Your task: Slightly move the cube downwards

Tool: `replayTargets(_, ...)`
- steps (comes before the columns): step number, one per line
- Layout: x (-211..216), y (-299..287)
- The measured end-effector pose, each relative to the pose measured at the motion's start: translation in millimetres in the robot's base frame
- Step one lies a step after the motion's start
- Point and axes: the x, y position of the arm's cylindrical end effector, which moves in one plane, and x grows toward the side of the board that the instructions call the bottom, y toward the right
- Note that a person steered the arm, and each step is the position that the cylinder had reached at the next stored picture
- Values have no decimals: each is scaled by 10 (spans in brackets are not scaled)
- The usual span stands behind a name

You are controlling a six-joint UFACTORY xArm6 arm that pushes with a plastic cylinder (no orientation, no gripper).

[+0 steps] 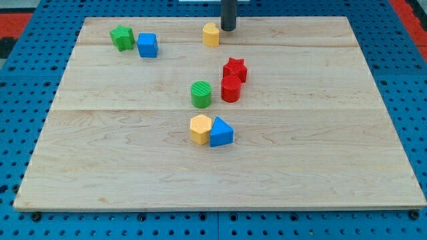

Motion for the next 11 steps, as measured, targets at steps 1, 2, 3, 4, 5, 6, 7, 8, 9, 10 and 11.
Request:
replayTargets(1,-144,0)
replayTargets(2,-211,1)
replayTargets(3,-214,1)
replayTargets(4,-221,1)
replayTargets(5,-220,1)
replayTargets(6,-204,-21)
replayTargets(7,-213,-303)
replayTargets(8,-219,-801)
replayTargets(9,-67,-1229)
replayTargets(10,181,-1430)
replayTargets(11,843,-1431)
